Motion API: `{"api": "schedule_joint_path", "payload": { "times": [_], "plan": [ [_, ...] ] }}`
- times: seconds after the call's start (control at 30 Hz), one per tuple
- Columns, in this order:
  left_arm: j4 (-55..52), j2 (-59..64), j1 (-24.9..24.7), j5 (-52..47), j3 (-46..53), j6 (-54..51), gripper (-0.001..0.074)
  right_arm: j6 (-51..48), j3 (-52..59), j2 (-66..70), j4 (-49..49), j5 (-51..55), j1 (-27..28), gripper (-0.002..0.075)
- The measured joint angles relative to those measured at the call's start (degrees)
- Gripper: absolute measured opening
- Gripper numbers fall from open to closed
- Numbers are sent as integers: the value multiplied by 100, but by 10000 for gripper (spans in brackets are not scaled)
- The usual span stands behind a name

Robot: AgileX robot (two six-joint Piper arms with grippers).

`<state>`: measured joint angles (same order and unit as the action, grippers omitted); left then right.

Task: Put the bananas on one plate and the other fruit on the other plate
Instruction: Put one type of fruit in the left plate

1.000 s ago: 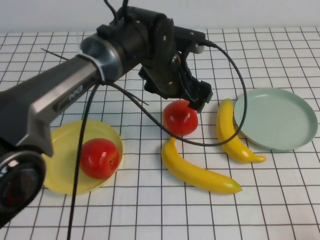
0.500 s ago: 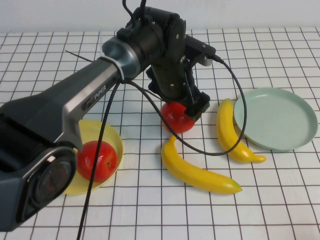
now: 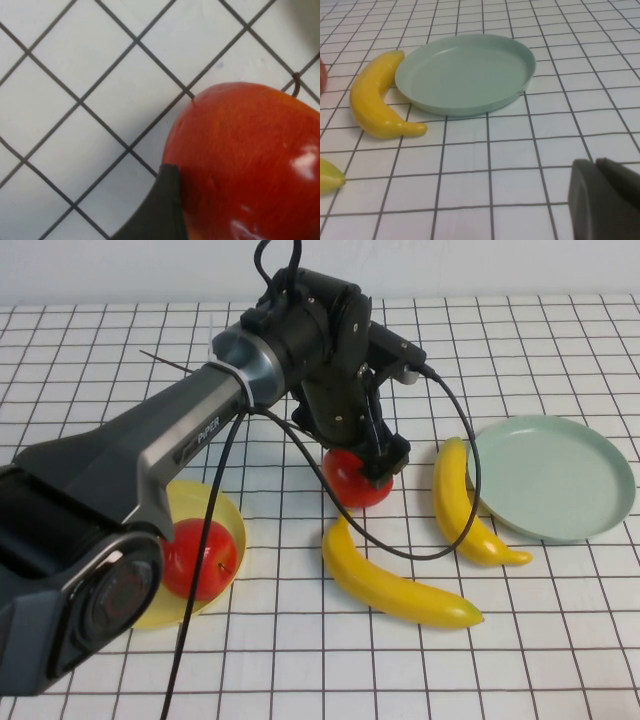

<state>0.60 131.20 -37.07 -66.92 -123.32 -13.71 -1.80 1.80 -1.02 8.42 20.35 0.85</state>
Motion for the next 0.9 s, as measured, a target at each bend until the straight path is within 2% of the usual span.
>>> {"api": "schedule_joint_path", "payload": {
  "times": [0.4,0.53,0.9],
  "plan": [
    [75,96,14,93,-58,-97,664,0,0,0,0,0,0,-15],
    [87,96,27,72,-58,-83,582,0,0,0,0,0,0,-15],
    [-227,15,41,-352,-394,395,582,0,0,0,0,0,0,-15]
  ]
}}
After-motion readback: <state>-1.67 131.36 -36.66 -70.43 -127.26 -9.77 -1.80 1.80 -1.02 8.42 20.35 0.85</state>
